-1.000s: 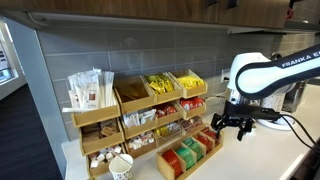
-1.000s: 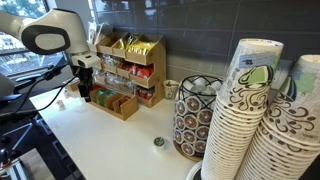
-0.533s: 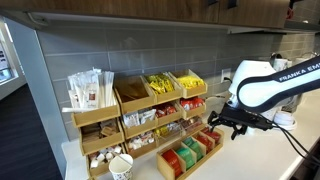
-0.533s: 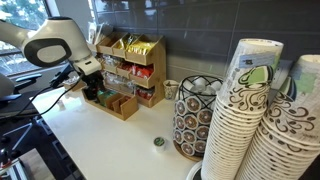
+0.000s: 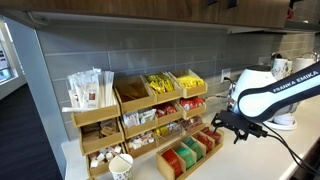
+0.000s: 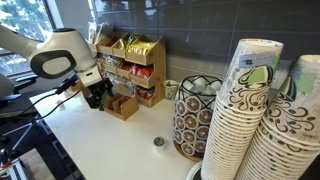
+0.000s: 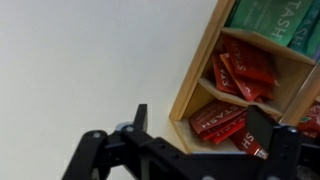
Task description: Remove a sachet from the far right rack of the stand alone snacks rack
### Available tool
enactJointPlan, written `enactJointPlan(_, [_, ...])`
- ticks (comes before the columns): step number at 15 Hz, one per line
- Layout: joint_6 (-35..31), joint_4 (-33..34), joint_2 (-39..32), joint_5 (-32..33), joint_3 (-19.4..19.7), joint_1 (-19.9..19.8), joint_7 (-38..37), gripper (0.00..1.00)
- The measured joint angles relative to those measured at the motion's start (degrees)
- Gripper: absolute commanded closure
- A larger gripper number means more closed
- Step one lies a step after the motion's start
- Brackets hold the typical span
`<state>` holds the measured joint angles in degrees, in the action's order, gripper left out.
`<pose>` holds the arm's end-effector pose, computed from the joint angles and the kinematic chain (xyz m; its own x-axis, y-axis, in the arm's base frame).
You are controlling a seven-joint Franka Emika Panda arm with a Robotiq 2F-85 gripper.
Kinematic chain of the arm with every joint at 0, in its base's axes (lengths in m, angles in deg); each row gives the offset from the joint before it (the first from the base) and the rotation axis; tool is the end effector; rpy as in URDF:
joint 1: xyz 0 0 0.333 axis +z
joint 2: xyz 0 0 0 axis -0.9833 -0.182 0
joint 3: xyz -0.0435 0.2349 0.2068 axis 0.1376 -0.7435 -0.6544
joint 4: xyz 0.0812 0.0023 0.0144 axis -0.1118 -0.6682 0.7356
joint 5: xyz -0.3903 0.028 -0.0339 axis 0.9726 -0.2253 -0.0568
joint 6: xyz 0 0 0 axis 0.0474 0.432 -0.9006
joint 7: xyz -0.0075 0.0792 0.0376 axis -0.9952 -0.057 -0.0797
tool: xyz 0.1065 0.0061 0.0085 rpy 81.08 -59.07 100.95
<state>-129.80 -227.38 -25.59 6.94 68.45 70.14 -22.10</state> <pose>0.3957 -0.0141 0.3667 0.4062 -0.9106 0.0768 -0.8791 -0.4123 -0.2392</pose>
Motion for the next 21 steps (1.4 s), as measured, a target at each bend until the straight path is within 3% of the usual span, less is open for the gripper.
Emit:
enactJointPlan(6, [-0.37,0.01,-2.38,3.34,-0.28,-1.91,-9.22,0.0])
enactJointPlan(8, [-0.38,0.01,-2.9,3.48,-0.25,-1.96,-11.27,0.07])
enactJointPlan(21, [-7.22,0.21,-6.84,3.27,0.77,-1.67,-20.65,0.21])
